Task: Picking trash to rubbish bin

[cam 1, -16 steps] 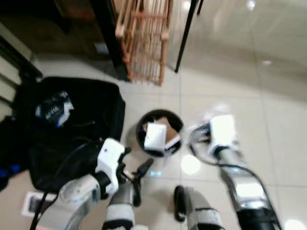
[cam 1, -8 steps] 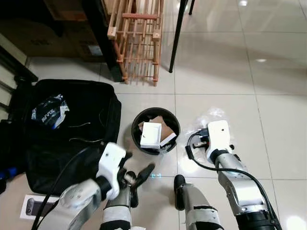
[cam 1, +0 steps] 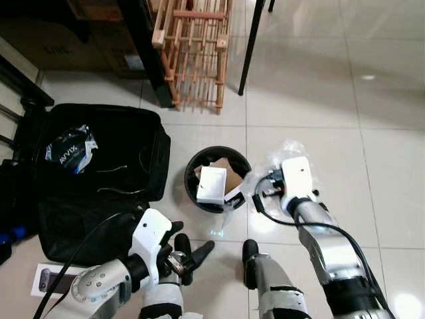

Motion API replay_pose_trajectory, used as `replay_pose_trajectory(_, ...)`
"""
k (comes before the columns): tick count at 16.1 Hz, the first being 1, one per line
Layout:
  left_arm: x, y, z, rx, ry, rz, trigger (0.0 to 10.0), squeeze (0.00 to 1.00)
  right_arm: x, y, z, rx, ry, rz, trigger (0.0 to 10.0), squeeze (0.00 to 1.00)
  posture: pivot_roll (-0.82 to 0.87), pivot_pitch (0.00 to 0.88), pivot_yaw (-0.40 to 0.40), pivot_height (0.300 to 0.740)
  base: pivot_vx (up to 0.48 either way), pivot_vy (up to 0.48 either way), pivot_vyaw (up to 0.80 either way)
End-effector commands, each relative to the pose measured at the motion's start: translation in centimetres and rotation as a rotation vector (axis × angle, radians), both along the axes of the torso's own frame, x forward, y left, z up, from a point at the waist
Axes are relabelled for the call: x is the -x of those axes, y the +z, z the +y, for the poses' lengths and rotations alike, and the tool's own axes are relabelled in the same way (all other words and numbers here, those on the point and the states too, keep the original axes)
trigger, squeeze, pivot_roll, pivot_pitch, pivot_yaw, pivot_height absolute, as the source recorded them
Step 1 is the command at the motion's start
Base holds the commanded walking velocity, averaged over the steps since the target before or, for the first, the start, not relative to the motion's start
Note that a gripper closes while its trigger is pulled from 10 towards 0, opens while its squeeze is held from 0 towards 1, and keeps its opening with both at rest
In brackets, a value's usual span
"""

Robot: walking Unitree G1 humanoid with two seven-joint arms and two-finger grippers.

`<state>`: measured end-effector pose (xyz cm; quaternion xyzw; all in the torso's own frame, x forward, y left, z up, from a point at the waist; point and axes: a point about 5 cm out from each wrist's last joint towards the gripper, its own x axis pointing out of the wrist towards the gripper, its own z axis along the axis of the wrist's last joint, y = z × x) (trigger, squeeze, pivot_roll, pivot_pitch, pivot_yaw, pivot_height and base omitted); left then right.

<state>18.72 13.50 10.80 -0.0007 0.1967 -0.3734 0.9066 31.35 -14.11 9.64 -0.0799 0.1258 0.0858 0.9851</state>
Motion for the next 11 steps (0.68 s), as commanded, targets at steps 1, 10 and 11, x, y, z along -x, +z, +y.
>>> replay_pose_trajectory(1, 1.1, -0.3, -0.5, 0.017, -0.028, 0.048, 10.0, 0.0, 0.4, -1.4, 0.5, -0.013, 0.023, 0.049, 10.0, 0.0, 0.12, 0.552, 0.043, 0.74, 0.0, 0.0, 0.0)
replay_pose_trajectory(10, 2.4, 0.5, -1.5, 0.051, -0.04, 0.079, 10.0, 0.0, -1.7, -3.4, 4.0, -0.009, 0.129, 0.14, 10.0, 0.0, 0.16, 0.594, 0.032, 0.74, 0.0, 0.0, 0.0)
replay_pose_trajectory(11, 2.5, 0.5, -1.5, 0.051, -0.04, 0.079, 10.0, 0.0, -1.8, -3.5, 4.1, -0.009, 0.128, 0.143, 10.0, 0.0, 0.16, 0.594, 0.032, 0.74, 0.0, 0.0, 0.0)
